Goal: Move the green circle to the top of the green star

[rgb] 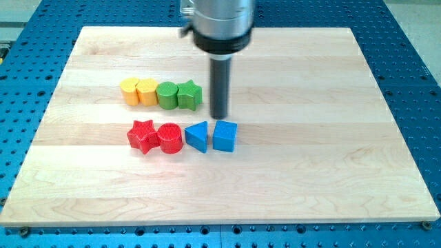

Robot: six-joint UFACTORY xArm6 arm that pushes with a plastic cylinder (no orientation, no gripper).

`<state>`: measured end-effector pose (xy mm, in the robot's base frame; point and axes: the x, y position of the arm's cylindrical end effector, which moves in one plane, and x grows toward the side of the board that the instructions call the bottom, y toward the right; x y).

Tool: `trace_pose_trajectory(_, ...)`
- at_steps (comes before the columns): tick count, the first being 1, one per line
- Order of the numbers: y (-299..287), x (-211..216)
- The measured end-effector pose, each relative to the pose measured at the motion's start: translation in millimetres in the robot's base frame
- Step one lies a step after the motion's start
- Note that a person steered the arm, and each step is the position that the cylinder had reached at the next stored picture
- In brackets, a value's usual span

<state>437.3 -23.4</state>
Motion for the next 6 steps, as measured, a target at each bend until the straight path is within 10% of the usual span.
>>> trace_pose_trajectory(2,-118,0)
trace_pose_trajectory(6,-75,-75)
